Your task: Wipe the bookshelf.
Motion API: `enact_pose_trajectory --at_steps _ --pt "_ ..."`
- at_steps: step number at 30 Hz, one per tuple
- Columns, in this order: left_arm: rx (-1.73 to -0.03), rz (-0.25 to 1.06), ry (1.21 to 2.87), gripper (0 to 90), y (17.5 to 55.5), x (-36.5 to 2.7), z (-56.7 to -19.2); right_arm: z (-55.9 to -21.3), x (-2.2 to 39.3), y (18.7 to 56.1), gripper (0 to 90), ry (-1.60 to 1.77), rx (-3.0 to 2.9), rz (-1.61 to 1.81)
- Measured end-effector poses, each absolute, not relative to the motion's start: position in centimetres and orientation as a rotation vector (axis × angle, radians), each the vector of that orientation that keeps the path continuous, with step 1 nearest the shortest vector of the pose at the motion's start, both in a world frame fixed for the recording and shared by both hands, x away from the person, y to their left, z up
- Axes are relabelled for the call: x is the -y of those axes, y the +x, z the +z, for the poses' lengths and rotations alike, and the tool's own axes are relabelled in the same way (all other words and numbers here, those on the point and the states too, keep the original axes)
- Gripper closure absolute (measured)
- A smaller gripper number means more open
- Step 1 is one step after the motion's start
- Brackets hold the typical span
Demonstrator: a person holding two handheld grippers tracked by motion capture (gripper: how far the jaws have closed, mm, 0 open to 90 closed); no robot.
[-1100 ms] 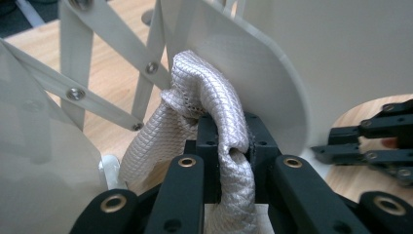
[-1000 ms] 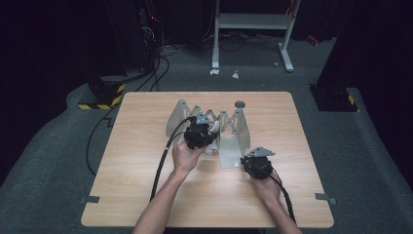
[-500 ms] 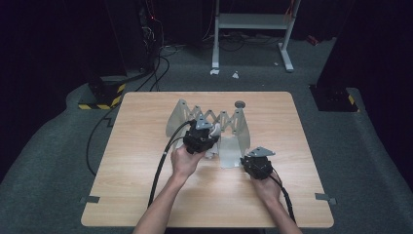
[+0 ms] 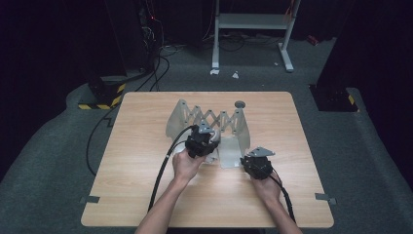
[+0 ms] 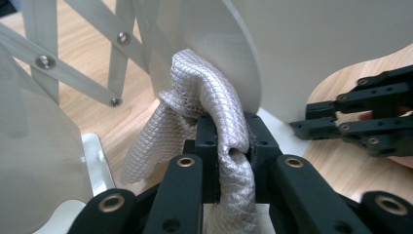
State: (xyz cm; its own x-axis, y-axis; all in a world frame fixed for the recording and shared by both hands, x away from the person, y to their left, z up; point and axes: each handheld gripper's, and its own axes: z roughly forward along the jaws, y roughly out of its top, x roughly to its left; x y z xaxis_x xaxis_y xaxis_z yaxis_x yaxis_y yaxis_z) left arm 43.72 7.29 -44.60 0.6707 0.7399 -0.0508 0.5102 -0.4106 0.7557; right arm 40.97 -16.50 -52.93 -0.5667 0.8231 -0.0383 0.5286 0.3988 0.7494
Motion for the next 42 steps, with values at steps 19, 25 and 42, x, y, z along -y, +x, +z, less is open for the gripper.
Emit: enact_pose_trajectory --at_steps 19,25,42 --pt "-1.008 0.336 2.174 78.4 43.8 -7.9 -47.8 -52.9 16.6 41.0 79.4 1.158 -2.259 0.996" --pt "-1.020 0.344 2.156 78.3 42.4 -9.3 -48.2 -52.9 16.5 41.0 79.4 1.162 -2.259 0.995" --pt "-1.059 0.306 2.132 73.3 39.7 -10.8 -49.8 -52.9 16.6 41.1 79.3 1.170 -2.260 1.001"
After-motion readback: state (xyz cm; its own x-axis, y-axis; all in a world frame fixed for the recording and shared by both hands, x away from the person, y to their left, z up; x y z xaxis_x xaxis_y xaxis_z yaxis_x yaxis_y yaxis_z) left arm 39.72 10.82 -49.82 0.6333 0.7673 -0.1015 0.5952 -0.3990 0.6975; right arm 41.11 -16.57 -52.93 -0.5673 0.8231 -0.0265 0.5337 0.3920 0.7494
